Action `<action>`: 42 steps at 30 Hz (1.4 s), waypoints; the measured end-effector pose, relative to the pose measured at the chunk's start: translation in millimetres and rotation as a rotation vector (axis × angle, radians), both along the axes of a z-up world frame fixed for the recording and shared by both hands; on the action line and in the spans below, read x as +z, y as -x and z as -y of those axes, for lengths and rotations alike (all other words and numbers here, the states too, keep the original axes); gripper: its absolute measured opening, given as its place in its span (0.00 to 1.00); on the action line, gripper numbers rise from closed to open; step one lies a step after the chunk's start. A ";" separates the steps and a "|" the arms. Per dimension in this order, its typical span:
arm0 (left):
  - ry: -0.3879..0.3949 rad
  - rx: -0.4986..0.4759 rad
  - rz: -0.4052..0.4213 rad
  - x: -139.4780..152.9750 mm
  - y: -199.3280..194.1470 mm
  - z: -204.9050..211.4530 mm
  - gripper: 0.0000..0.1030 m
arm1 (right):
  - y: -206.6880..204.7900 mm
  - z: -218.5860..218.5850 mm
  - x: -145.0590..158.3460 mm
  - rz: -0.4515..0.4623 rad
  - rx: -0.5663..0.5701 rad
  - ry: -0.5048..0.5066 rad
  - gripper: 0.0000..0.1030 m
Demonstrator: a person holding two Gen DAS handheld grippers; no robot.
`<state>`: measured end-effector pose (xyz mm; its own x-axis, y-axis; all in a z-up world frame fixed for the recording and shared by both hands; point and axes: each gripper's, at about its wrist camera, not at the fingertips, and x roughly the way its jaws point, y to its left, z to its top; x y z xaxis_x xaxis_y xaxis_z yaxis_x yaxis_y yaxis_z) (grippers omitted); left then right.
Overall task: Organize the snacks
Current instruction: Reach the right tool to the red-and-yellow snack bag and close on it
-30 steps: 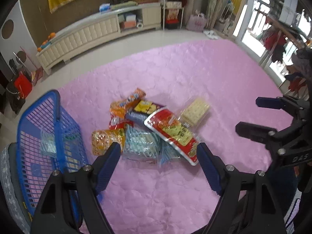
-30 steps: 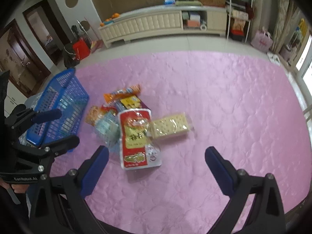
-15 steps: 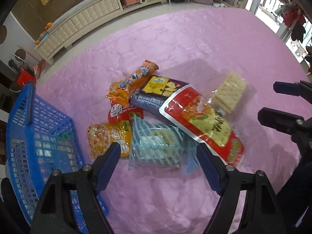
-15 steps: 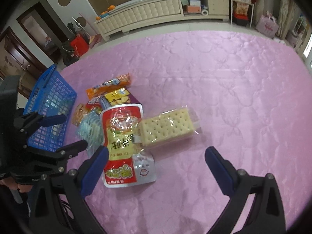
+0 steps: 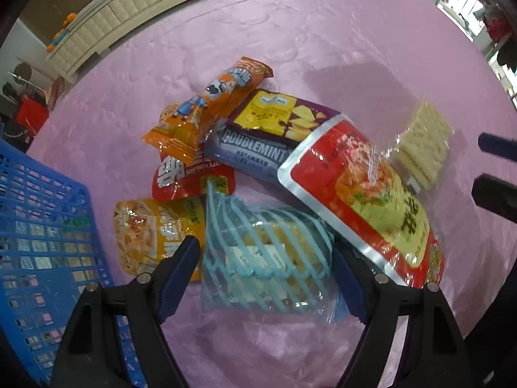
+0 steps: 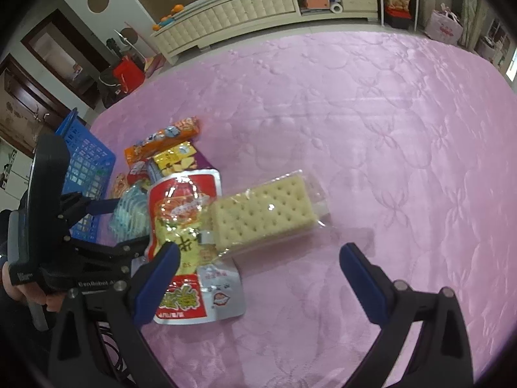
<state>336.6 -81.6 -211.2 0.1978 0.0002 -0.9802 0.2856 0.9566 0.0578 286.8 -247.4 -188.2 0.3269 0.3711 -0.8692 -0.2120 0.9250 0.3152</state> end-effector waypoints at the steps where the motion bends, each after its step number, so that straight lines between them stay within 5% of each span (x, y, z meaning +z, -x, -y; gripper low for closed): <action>1: 0.009 -0.002 -0.002 -2.0 -1.7 -1.1 0.74 | 0.5 2.5 -0.2 -0.001 -0.003 0.001 0.97; 6: 0.032 -0.007 0.013 -2.4 0.8 -6.3 0.57 | 2.6 9.9 1.2 -0.018 -0.006 -0.005 0.97; 19: 0.016 -0.001 0.123 23.0 56.1 -20.1 0.57 | 5.4 -19.3 -6.2 -0.133 0.083 -0.137 0.97; 34: 0.088 0.002 0.119 25.0 61.0 -23.3 0.57 | -17.8 -69.6 -25.7 -0.187 0.189 -0.074 0.97; 36: 0.091 -0.003 0.121 22.8 59.7 -26.0 0.57 | -21.8 -77.2 -28.4 -0.191 0.213 -0.058 0.94; 42: 0.099 0.000 0.114 17.9 56.4 -27.5 0.57 | -23.7 -88.0 -25.5 -0.149 0.274 -0.012 0.66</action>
